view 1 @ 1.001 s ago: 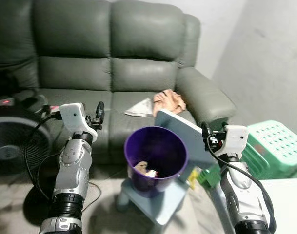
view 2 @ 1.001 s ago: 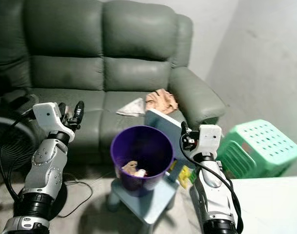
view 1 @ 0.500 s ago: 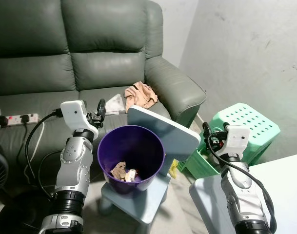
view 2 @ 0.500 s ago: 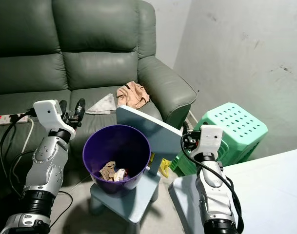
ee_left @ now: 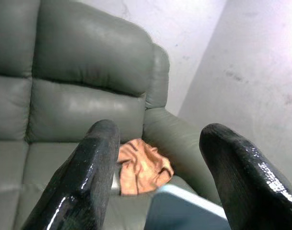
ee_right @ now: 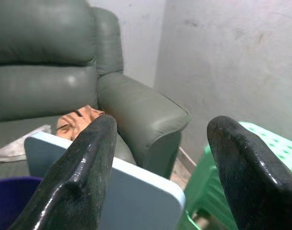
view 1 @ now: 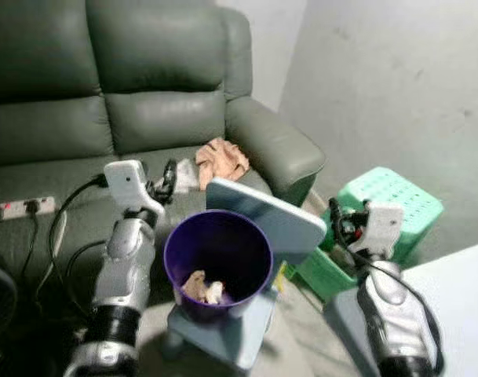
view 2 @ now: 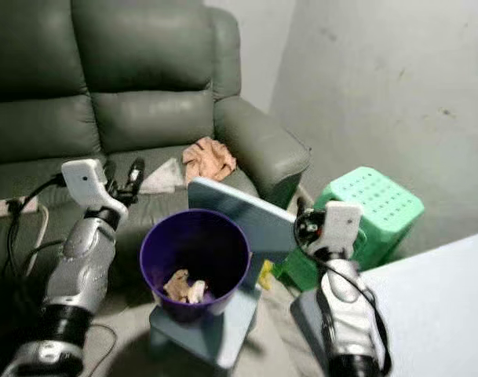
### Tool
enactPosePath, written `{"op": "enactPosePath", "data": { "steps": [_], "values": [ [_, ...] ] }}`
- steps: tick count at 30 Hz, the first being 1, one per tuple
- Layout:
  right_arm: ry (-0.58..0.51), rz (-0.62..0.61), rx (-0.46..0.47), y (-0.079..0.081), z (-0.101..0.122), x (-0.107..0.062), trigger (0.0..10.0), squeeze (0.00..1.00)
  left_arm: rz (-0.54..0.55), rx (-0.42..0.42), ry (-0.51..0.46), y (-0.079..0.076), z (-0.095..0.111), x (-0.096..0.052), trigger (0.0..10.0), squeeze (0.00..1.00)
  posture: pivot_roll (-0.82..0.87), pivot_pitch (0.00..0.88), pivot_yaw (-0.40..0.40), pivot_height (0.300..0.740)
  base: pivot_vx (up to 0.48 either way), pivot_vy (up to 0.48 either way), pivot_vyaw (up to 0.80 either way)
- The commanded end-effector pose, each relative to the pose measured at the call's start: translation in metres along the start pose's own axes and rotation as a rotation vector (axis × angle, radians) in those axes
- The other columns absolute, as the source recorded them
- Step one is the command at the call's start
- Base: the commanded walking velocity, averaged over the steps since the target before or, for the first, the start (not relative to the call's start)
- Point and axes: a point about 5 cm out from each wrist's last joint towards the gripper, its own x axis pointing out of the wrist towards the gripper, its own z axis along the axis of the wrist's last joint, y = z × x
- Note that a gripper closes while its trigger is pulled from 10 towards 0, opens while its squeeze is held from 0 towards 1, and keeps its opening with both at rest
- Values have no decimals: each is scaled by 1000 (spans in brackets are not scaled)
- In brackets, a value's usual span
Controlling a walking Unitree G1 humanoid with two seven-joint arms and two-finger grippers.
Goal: Picking trash to rubbish bin
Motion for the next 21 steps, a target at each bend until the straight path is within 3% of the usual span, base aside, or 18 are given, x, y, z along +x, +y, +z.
{"op": "enactPosePath", "data": {
  "steps": [1, 21],
  "values": [
    [-11, -27, -13, -10, 5, 0, 10000, 0, -28, -9, 2, -12, 0, 4, 10000, 0, -1, 0, -94, 740, 0, 0, -763],
    [-3, -28, -15, -10, 5, -3, 10000, 0, -32, 3, 8, -11, -1, 3, 10000, 0, -8, 0, -94, 740, 0, 0, -761]
  ]
}}
